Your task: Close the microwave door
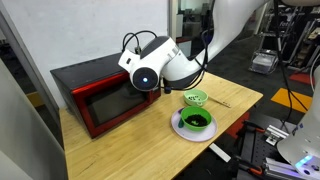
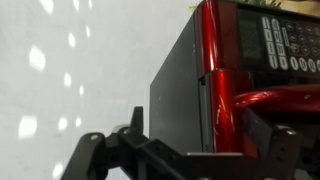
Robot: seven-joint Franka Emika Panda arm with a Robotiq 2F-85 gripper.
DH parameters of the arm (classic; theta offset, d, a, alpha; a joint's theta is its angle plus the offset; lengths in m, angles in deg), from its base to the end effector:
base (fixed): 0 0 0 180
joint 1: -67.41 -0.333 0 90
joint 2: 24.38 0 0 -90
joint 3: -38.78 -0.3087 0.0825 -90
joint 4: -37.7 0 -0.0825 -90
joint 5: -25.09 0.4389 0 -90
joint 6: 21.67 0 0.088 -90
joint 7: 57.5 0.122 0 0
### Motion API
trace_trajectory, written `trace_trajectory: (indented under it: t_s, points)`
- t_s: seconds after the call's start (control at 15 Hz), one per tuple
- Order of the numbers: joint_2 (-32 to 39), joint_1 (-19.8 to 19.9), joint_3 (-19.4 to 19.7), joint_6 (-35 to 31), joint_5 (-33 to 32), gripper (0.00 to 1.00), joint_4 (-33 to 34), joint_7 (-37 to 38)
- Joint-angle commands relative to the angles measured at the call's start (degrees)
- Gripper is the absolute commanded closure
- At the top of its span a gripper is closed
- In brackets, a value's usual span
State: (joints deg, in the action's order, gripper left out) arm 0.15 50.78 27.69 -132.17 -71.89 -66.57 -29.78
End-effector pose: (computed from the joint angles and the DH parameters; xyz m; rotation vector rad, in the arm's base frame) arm 0.6622 0.2438 0.2968 1.5865 0.8500 0.4821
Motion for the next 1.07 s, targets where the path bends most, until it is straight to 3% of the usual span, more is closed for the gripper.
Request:
trace_trajectory:
  t_s: [0.0,0.33,0.53,0.67,1.0]
  points:
    - [-2.4,3.9,1.6,-5.2,-3.2,0.0,0.3,-3.7]
    - [-3.9,8.3,3.9,-11.3,-5.6,0.0,2.0,-4.3]
    - [-6.3,10.0,3.9,-14.0,-2.6,0.0,0.9,-5.9]
    - [-8.9,10.1,2.9,-15.1,3.0,0.0,-0.4,-7.3]
    - [-20.2,10.1,-1.3,-14.9,30.2,0.0,-7.5,-15.6]
